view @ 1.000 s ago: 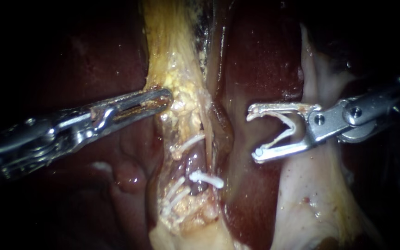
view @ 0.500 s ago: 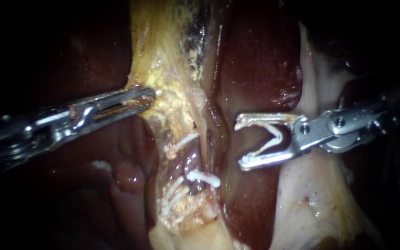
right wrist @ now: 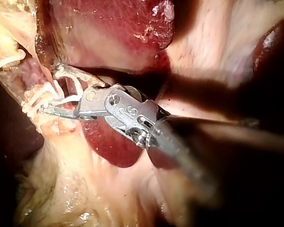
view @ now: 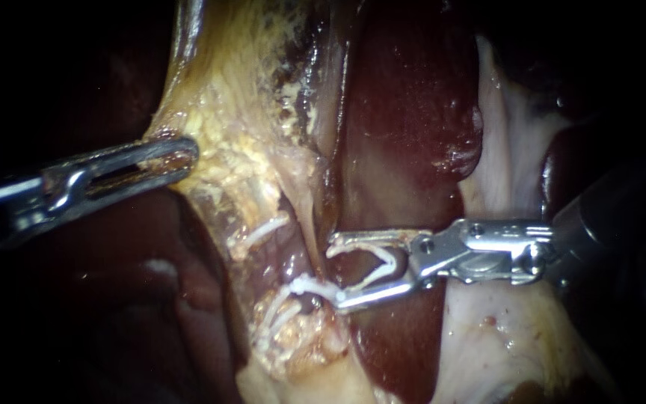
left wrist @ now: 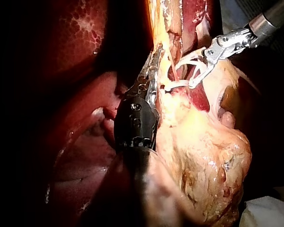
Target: Clipping second clip right tube
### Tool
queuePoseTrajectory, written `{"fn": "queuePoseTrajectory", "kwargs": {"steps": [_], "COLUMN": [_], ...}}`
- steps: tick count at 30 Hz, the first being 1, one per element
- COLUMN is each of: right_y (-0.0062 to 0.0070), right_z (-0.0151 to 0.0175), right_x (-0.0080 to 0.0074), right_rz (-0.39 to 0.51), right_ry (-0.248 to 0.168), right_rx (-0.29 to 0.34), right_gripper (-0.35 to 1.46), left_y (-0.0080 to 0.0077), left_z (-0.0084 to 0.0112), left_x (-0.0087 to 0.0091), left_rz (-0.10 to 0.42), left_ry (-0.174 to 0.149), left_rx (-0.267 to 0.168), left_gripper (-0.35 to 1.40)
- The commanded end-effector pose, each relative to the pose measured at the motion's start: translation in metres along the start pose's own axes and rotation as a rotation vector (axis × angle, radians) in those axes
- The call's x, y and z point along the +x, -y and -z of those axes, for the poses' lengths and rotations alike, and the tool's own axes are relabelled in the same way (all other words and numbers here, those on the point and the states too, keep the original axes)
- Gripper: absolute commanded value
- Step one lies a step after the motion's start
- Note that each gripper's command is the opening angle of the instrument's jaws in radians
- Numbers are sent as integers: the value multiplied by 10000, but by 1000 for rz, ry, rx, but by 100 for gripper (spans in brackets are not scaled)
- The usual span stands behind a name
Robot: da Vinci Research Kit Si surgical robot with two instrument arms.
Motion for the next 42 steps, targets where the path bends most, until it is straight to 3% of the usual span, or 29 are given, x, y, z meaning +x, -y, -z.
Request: {"fn": "queuePoseTrajectory", "kwargs": {"steps": [1,14,23,26,29,42], "right_y": [-2,-7,-8,-8,-7,-6], "right_z": [-3,-44,-51,-50,-47,-48], "right_x": [0,-4,-1,-1,-1,-3], "right_rz": [-6,-33,-54,-66,-113,-150], "right_ry": [5,25,13,12,14,12], "right_rx": [-3,6,22,23,35,42], "right_gripper": [57,57,50,31,-33,-35], "left_y": [0,2,2,2,2,2], "left_z": [0,1,1,1,1,1], "left_x": [0,0,0,0,0,0], "left_rz": [0,0,0,0,0,0], "left_ry": [0,1,1,1,1,1], "left_rx": [-2,-3,-3,-3,-3,-3], "left_gripper": [-35,-35,-35,-35,-35,-35]}}
